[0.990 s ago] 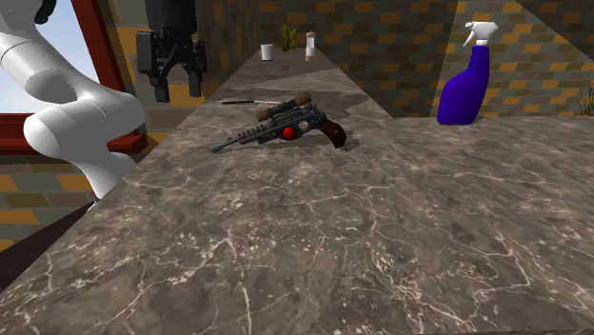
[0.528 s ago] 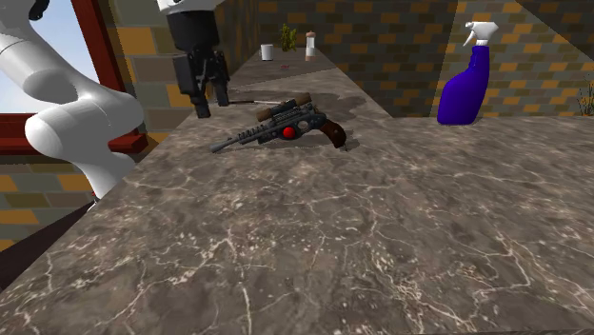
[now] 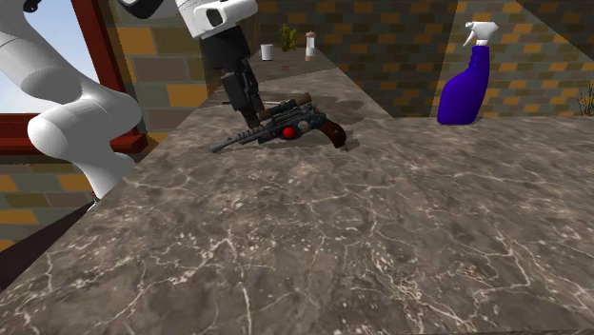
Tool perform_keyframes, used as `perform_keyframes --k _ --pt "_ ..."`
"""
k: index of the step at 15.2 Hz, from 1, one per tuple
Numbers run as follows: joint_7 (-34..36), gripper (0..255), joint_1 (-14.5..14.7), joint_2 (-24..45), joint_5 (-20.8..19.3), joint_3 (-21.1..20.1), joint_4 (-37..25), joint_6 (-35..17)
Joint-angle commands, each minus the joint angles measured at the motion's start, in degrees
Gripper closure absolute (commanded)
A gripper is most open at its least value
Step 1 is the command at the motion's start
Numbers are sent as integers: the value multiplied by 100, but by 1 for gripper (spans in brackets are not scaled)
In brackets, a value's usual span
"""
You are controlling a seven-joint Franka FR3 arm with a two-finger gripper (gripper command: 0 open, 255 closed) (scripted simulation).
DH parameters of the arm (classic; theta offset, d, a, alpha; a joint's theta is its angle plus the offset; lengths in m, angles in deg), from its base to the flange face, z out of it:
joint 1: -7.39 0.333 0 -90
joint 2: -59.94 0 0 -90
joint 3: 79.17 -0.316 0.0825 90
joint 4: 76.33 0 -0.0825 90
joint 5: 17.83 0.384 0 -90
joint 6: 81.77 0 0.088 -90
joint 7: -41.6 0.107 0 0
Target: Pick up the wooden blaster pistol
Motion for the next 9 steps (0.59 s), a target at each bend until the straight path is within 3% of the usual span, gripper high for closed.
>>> perform_keyframes --k 1,7,8,9 --pt "-32 0 21 31 26 10 152 -212" --pt "-67 0 29 85 42 24 392 -506" --pt "-64 255 30 84 42 22 394 -506" --pt "-65 255 29 84 42 22 393 -506"
